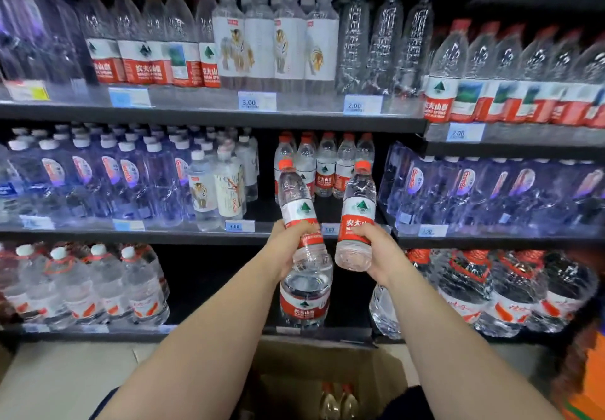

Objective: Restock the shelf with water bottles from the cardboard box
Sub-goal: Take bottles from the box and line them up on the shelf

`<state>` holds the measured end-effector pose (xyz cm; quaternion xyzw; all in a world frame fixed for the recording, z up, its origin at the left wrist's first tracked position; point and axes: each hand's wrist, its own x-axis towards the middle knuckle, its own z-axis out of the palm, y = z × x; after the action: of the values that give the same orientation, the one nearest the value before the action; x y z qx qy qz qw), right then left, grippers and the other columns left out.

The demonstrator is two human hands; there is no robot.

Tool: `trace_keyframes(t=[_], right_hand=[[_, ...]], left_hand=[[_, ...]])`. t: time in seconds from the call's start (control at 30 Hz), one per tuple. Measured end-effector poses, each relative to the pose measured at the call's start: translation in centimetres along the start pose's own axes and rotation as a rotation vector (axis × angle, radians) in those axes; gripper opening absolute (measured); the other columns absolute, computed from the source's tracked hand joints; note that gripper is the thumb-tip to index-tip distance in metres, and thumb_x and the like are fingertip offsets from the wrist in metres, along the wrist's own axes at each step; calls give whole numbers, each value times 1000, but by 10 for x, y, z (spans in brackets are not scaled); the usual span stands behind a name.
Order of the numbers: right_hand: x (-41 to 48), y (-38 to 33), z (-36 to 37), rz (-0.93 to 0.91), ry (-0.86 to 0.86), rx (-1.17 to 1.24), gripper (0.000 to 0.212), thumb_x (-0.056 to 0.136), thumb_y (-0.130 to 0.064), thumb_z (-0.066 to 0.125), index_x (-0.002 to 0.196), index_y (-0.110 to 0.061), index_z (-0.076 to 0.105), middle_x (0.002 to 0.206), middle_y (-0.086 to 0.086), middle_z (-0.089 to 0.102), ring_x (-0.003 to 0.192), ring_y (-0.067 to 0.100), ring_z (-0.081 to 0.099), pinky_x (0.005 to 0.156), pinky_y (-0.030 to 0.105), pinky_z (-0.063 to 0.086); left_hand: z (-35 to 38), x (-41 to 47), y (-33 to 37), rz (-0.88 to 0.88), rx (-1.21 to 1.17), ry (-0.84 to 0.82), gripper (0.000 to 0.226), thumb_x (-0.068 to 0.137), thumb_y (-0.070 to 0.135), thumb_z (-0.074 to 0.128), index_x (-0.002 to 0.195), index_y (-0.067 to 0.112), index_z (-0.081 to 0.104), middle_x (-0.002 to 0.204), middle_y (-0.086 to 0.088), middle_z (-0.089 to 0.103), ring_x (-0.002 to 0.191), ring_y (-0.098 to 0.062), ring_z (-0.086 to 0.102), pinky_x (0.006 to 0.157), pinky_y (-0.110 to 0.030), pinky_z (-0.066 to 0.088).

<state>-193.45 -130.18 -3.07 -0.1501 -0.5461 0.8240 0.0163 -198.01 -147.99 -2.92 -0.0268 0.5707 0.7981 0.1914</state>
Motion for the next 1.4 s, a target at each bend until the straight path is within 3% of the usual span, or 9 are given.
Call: trace_keyframes(t=[0.2,0.3,0.4,0.57,0.7,0.93,1.07,1.23,1.4], right_hand=[[70,-22,2,14,-5,29,42,85,-20,67,124,-9,55,93,14,68,70,24,68,63,36,55],[106,-33,2,-52,-10,-53,45,82,-18,73,123,-11,56,104,13,71,87,28,71,74,41,57],[138,-45,-2,-131,-13,-172,46,80,-10,74,122,-15,55,104,7,72,89,21,72,69,35,56],[186,-41,-14,-213,-17,-274,70,72,6,77,129,-21,46,108,1,71,96,15,69,77,31,54],[209,-23,-28,-231,1,-382,76,66,11,78,119,-35,47,113,-1,68,105,13,64,88,35,53],[226,-13,-44,-204,28,-395,83,66,12,77,130,-29,44,113,-2,67,104,14,65,85,34,53],[228,-11,-48,-194,-12,-474,83,66,7,79,126,-39,43,117,-8,65,110,13,62,93,38,51],[222,-13,-45,-200,4,-549,84,69,0,81,136,-30,41,113,-14,61,102,3,59,81,22,49],[224,-15,-50,-211,77,-678,73,64,-10,87,121,-24,45,108,-11,57,89,0,57,67,16,44]], left_hand=[[11,72,14,27,-8,21,63,71,29,84,124,15,53,111,-21,68,88,-34,71,75,-53,58],[18,112,24,83,51,-35,55,71,24,84,121,13,62,108,-17,72,97,-34,71,88,-57,54],[26,150,32,149,178,-68,50,71,19,85,117,16,66,107,-8,74,99,-26,71,92,-48,55],[39,197,35,221,313,0,46,70,10,85,109,20,64,103,1,74,92,-13,71,81,-31,56],[41,215,22,229,365,-19,55,73,0,81,117,23,56,99,12,69,88,-1,64,72,-20,51],[33,231,4,166,374,-15,74,74,-2,80,126,23,33,109,5,63,97,-11,61,84,-30,48],[27,236,3,175,437,-76,74,74,-1,80,130,25,38,112,7,64,96,0,60,75,-19,48],[17,233,-3,215,586,18,74,67,11,88,126,23,45,111,1,65,98,-6,61,76,-18,48],[12,235,-12,190,806,106,67,60,21,92,111,15,49,99,0,63,90,-11,60,71,-19,45]])
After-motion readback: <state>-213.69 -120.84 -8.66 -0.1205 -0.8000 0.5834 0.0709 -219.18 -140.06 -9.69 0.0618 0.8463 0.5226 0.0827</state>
